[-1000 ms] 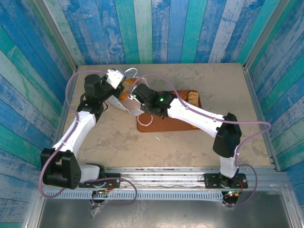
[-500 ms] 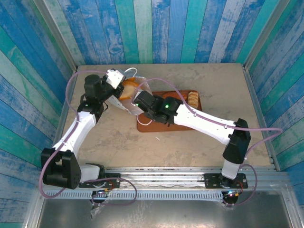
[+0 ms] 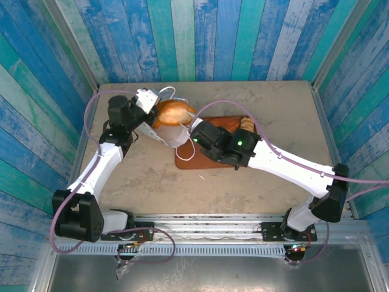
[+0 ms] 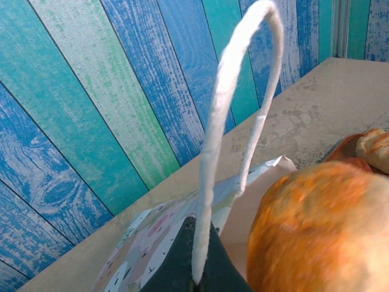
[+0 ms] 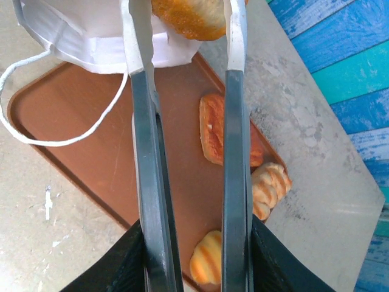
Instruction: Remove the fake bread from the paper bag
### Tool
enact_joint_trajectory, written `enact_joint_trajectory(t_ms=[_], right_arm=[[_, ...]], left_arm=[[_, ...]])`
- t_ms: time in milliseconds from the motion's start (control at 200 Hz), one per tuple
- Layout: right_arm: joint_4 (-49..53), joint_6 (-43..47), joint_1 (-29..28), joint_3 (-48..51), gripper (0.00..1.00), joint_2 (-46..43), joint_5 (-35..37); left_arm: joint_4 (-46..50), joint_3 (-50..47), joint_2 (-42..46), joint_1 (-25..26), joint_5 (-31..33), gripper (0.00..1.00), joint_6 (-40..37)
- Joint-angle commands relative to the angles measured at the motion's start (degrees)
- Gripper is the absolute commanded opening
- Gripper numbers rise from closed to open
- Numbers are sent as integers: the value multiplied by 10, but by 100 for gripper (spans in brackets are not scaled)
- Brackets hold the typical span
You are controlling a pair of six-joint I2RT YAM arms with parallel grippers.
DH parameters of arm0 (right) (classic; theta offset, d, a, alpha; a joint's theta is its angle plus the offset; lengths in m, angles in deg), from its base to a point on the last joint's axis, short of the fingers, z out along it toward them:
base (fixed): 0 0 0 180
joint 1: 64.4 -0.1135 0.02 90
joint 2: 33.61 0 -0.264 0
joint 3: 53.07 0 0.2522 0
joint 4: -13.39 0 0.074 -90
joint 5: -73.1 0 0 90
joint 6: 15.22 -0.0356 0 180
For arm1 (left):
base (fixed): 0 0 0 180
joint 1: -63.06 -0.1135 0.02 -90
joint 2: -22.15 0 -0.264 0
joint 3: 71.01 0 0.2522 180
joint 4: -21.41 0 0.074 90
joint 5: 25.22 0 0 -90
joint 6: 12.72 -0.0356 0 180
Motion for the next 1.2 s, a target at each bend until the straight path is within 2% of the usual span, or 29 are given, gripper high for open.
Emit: enact_joint_trajectory(t_ms=[0, 306, 611, 997, 1197], right_arm=[[19, -63, -6, 7, 36, -42, 5], [134, -211, -7, 7, 37, -110, -35], [252, -363, -7, 18, 38, -141, -60], [258, -509, 28, 122, 40, -170, -106], [237, -530, 39, 144, 41, -175, -121]], left_arm=[[-10, -1, 4, 1, 4, 0, 5], [-8, 2, 4, 1, 5, 0, 4], [-7, 6, 23, 1, 1, 0, 4], [-10, -1, 29, 0, -7, 0, 7], [-13, -3, 27, 1, -11, 0, 7]])
